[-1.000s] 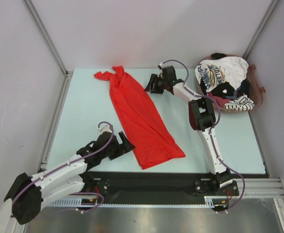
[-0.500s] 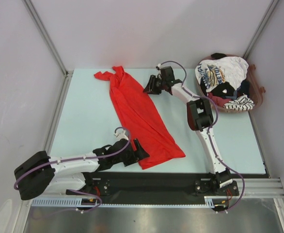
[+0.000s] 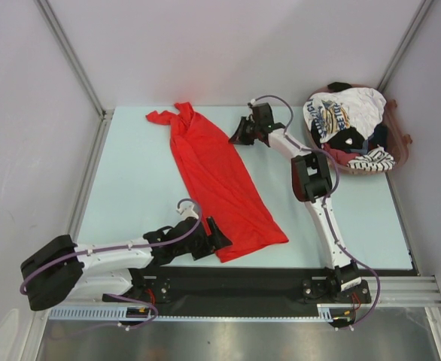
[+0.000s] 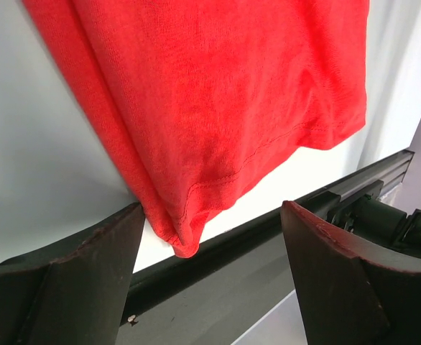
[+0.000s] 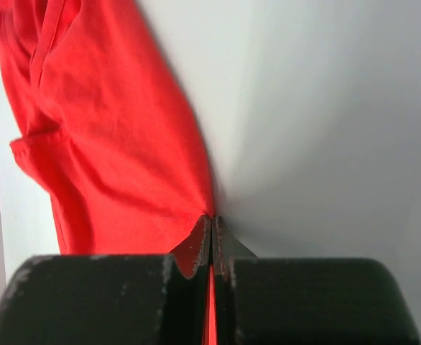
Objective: Fold and stack the tank tops
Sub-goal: Fold the tank top
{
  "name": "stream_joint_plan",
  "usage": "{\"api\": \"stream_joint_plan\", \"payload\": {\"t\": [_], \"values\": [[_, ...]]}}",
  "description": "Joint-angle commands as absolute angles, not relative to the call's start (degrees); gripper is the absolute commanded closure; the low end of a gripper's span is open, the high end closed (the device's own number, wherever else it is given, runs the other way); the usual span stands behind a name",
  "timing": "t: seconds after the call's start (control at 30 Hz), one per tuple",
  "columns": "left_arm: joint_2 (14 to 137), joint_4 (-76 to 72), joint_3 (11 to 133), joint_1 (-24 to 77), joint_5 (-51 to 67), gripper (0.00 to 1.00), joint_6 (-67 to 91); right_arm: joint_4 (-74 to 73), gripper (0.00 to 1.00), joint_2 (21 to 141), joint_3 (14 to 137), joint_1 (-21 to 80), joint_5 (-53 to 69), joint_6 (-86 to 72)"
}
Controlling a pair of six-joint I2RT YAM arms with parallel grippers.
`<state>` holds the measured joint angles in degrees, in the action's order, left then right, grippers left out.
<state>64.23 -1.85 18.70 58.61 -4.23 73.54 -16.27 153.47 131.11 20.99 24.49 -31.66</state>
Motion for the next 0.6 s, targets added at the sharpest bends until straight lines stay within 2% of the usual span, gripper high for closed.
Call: {"api": "stream_joint_plan", "payload": {"t": [0.0, 0.4, 0.53, 0.57], "values": [[66.0, 3.52, 17.93, 59.24, -3.43, 0.17, 72.86, -17.76, 1.0, 153.37, 130.35, 17.41, 20.04, -32.08], [69.96, 4.22, 20.57, 59.41, -1.67, 0.27, 70.14, -11.34, 1.0, 147.31, 117.69, 11.6, 22.85, -32.52], [69.79, 4.13, 20.21, 59.5, -1.93, 0.35, 70.31, -10.81, 1.0, 146.95, 117.16, 11.43, 23.73, -32.7], [69.61, 4.3, 20.21, 59.59, -2.19, 0.4, 70.49, -10.72, 1.0, 146.78, 117.07, 11.43, 23.64, -32.78]]}}
